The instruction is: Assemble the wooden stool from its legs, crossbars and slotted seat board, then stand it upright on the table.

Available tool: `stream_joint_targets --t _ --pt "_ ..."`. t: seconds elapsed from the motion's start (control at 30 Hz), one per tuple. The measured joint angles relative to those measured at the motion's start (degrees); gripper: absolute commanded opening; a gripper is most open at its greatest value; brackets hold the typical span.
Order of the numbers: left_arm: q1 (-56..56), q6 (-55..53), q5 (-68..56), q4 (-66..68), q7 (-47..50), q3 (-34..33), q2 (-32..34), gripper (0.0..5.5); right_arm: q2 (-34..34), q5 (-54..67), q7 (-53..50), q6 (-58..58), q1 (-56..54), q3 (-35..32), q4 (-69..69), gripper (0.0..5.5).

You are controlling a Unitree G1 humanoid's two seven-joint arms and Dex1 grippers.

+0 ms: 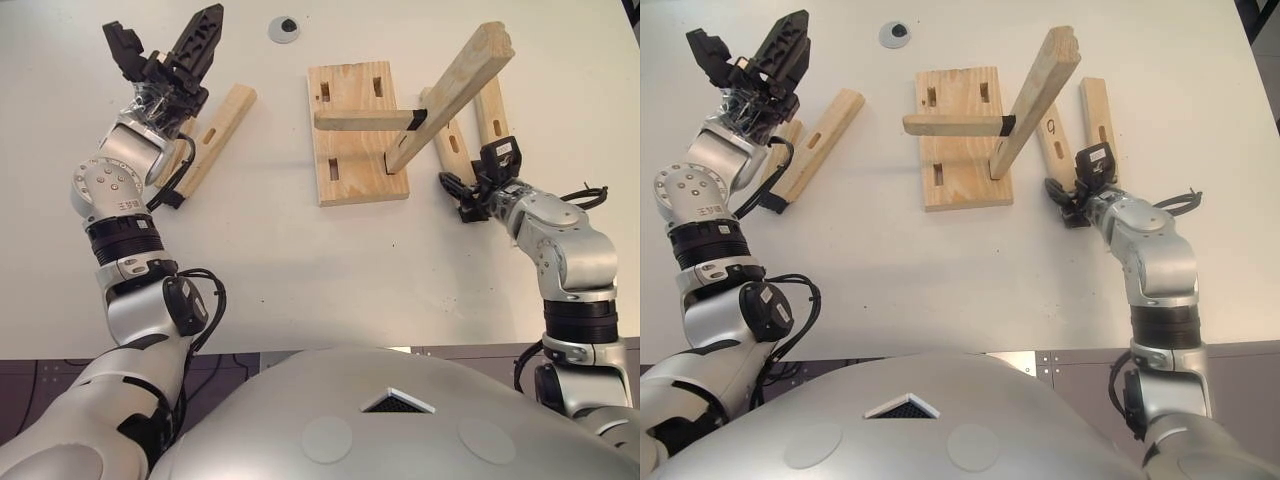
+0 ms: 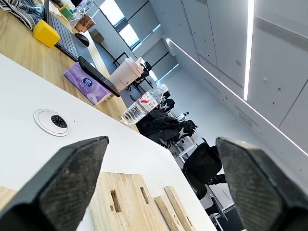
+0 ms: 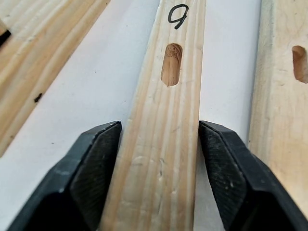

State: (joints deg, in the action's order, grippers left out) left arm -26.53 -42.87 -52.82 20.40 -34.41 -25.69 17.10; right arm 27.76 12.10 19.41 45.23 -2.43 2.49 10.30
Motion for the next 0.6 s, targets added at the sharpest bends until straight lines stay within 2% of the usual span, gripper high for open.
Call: stream_joint_targets --t 0.07,0.17,0.3,0.4,0.43,0.5,0.6 --pt "-0.09 -0.59 -0.09 -0.49 -0.03 0.02 0.10 4.08 -0.36 -0.61 -1.14 0.17 -0.10 -0.39 0.26 2.10" --pt "-0.30 -3.62 -0.25 -0.73 -2.59 1.09 0.86 4.08 -6.57 5.31 -2.21 -1.38 -2.58 -8.03 0.17 2.08" --pt "-0.82 -5.00 -0.69 -3.23 -8.10 2.63 2.62 4.08 -6.39 6.68 -0.73 -15.06 -13.75 -15.98 -2.85 2.08" --pt "-6.43 -6.24 -2.96 -5.28 -16.99 5.04 4.53 4.08 -2.28 10.71 11.45 -28.83 -23.12 -19.32 -10.55 2.07" --pt "-9.35 -6.68 -3.60 -4.34 -19.45 5.40 4.70 4.08 -1.70 13.15 16.04 -30.29 -26.80 -20.54 -14.14 2.06" --pt "-15.55 -6.97 -4.56 -1.87 -22.39 6.38 4.67 4.08 -0.94 19.52 22.60 -28.34 -33.05 -21.23 -18.05 2.06" --pt "-20.77 -7.68 -4.99 0.28 -23.68 7.81 2.31 4.08 -0.12 29.78 29.37 -18.05 -38.65 -20.20 -16.81 2.06"
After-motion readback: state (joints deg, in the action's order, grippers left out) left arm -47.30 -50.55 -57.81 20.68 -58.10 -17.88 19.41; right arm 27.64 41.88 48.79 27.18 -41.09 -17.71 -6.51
